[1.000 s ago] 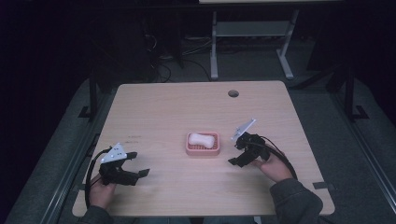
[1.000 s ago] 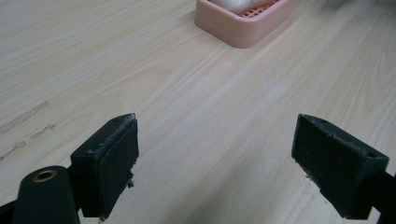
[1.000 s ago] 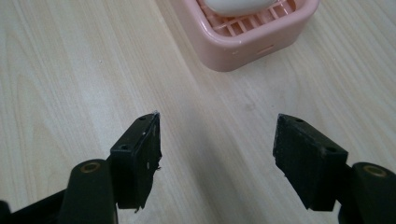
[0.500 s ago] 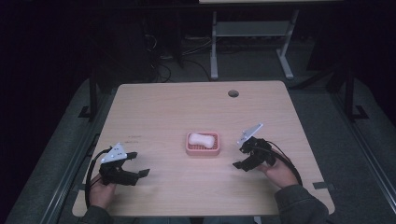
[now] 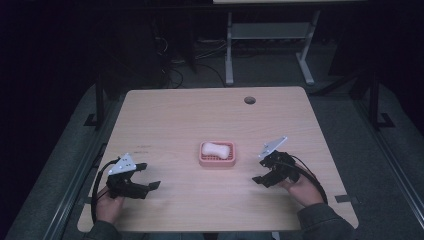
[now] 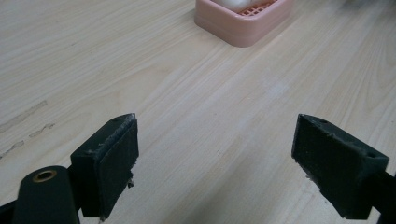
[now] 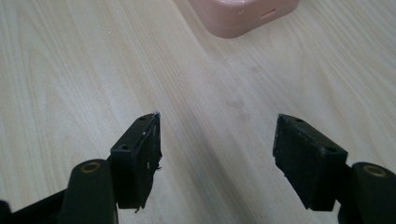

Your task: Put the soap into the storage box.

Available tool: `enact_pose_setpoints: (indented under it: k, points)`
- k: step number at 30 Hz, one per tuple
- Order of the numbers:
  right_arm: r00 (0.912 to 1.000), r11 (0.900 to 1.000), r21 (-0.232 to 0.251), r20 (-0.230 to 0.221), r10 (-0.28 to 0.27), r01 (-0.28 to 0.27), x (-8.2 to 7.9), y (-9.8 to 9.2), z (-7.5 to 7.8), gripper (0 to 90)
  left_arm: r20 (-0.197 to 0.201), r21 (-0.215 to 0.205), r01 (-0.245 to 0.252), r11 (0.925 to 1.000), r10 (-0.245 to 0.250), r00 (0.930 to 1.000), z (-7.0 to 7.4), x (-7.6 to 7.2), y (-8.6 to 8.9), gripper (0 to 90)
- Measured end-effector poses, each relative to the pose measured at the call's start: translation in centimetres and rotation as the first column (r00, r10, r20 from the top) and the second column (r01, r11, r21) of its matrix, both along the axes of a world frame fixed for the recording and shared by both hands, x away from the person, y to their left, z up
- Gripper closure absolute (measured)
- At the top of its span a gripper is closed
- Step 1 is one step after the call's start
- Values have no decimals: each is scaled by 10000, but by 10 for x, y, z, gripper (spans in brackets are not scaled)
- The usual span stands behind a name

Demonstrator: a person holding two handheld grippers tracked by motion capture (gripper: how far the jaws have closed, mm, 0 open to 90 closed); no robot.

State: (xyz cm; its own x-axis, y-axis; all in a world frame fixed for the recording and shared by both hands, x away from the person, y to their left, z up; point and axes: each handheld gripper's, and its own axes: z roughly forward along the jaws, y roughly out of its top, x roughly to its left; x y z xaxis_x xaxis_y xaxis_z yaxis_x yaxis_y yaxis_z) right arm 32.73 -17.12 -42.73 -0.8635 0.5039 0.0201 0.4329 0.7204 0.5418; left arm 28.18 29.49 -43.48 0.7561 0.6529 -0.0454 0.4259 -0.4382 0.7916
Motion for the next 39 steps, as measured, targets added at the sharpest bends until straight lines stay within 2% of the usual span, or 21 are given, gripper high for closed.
enact_pose_setpoints:
  k: [18, 33, 39]
  points:
    - [9984, 9981, 274, -186, -539, 544, -23, -22, -7, 315, -27, -7, -11, 10000, 11, 10000, 0, 0, 0, 140]
    - [9942, 9926, 571, -108, -1066, 1071, -52, -44, -15, 312, -40, -43, 5, 10000, -5, 10000, -1, 0, -1, 140]
    - [9917, 9896, 647, -39, -1287, 1286, -59, -48, -16, 292, 0, -39, 57, 10000, -57, 10000, 0, 0, -1, 140]
